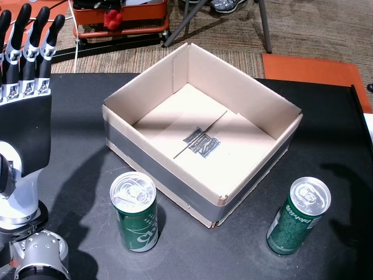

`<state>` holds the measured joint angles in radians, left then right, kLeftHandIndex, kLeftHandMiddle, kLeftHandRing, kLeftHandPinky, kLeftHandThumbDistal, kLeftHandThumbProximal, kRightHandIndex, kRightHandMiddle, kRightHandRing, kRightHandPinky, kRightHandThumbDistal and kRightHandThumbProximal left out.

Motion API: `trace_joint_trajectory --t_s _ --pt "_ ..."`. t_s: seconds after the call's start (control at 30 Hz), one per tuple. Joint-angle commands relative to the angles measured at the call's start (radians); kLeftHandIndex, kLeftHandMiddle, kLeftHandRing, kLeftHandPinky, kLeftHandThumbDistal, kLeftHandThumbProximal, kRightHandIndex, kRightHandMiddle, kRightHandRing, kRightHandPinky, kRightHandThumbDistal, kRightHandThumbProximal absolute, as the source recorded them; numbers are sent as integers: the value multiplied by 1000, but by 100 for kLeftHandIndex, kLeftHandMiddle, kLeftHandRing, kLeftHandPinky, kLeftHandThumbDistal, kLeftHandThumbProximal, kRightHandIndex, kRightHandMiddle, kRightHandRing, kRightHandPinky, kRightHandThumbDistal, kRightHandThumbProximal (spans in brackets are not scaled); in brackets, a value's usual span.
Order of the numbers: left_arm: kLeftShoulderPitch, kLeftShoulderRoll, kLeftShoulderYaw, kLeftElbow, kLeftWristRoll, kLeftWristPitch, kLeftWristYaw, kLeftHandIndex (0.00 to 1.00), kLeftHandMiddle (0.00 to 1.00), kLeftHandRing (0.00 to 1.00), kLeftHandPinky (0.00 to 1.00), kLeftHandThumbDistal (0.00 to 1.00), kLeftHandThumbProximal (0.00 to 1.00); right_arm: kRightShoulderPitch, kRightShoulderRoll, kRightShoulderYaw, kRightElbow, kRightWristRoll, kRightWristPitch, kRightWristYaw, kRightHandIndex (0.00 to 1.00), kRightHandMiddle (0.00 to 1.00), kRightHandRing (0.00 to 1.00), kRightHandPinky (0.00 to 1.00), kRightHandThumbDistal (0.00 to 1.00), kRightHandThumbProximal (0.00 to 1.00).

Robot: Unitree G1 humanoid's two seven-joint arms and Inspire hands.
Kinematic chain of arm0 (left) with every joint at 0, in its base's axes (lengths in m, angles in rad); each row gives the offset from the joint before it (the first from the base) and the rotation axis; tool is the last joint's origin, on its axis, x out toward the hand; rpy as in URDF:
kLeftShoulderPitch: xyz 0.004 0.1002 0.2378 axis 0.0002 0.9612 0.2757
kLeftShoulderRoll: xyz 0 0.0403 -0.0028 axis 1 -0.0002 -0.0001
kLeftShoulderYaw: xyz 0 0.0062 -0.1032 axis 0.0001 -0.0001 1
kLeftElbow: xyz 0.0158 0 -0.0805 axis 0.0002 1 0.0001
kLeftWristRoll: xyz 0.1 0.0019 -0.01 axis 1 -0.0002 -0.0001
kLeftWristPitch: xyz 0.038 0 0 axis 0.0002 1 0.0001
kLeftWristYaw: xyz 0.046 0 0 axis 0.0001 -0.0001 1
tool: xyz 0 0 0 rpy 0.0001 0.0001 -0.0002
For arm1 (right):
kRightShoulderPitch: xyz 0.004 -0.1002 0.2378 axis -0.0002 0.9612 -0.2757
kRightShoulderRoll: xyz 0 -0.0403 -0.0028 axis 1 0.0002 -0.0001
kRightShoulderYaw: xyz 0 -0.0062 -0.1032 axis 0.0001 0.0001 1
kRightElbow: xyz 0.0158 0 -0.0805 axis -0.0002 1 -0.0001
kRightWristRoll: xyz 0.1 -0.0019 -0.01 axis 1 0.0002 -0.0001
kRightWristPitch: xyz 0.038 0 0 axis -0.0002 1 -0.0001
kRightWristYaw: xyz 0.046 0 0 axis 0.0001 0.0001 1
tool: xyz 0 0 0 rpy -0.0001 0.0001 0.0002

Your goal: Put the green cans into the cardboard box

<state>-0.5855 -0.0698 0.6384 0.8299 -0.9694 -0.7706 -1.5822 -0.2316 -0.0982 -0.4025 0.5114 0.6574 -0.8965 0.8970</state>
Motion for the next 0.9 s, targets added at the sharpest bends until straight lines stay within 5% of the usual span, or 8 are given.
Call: trace_joint_trajectory --t_s 0.0,0.63,0.77,0.87 --pt "2 -2 -2 -8 13 -8 -3 100 100 100 100 77 75 0 -9 -1 -3 9 5 3 59 66 73 73 98 57" --pt "2 0 -4 -12 13 -9 -3 100 100 100 100 75 75 5 -9 4 3 -34 -17 -21 58 66 74 74 100 62" --pt "1 6 -1 -8 1 26 -10 100 100 100 100 74 70 15 -29 31 20 -83 -26 -8 63 69 78 79 81 53" --pt "-4 14 6 0 -8 52 -23 100 100 100 100 75 69 24 -46 53 39 -144 -39 -31 64 69 78 81 86 54"
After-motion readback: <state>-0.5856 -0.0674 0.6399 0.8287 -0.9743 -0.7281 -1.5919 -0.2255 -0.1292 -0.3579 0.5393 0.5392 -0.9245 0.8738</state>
